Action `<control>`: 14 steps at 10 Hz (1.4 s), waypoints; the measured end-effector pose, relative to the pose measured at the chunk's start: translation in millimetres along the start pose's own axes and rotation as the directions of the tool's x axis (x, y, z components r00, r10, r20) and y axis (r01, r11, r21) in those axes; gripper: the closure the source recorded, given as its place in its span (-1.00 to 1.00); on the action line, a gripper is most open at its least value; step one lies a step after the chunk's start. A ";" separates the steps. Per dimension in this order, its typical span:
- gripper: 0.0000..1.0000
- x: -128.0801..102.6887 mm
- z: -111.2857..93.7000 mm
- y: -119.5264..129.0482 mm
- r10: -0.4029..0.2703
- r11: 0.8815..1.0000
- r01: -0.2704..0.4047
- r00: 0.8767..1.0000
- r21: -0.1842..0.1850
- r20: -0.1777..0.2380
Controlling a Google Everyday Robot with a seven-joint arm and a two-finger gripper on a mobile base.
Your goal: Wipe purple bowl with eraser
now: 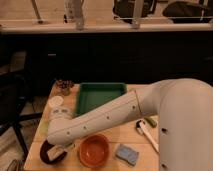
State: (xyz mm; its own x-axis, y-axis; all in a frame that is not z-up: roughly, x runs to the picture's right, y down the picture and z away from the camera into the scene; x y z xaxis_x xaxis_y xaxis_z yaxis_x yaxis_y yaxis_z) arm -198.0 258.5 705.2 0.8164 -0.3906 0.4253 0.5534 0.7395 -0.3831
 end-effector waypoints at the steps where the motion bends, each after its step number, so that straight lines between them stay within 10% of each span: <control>1: 1.00 1.6 -0.5 -5.9 -0.005 1.000 0.005 1.000 0.002 -0.007; 8: 1.00 -29.9 -8.1 -39.5 -0.109 0.993 0.110 0.994 0.035 -0.012; 14: 1.00 -11.4 1.7 -4.9 -0.076 0.997 0.076 0.997 -0.009 -0.004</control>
State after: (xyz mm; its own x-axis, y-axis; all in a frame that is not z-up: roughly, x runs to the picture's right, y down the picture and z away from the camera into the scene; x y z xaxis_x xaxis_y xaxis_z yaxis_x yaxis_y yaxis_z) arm -210.3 260.2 703.6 0.7726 -0.4480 0.4499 0.6154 0.7027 -0.3571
